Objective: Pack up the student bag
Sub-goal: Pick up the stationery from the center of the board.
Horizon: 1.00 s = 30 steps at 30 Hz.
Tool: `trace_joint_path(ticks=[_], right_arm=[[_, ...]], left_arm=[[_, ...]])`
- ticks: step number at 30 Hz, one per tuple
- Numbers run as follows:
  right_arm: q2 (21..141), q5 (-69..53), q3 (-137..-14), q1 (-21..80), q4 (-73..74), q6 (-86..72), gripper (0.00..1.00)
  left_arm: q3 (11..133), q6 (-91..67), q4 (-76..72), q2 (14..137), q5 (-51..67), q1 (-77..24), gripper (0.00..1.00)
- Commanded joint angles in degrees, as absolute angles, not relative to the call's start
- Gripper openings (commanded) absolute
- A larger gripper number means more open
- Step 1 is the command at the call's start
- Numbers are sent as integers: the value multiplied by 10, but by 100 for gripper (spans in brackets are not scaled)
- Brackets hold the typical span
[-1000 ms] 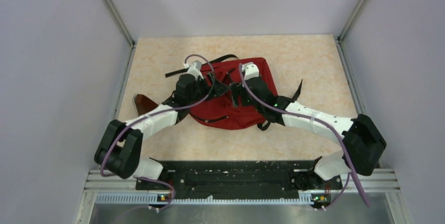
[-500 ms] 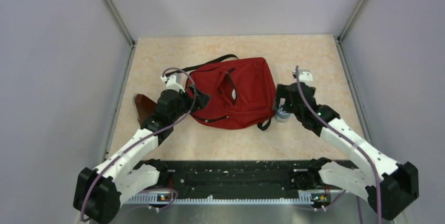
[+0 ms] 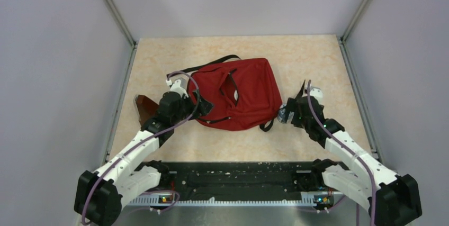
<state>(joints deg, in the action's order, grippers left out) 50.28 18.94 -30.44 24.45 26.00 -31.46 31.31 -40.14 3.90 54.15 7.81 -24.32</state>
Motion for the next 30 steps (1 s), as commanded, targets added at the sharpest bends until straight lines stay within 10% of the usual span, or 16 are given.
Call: trace_joint_path(ticks=[1, 24, 30], right_arm=[[519, 168, -304, 239, 174, -293, 94], [745, 295, -364, 272, 74, -233, 79], [745, 403, -380, 271, 98, -228, 35]], left_arm=[[336, -389, 31, 540, 90, -238, 81], [359, -379, 135, 523, -3, -190, 88], [354, -367, 145, 550, -121, -182, 90]])
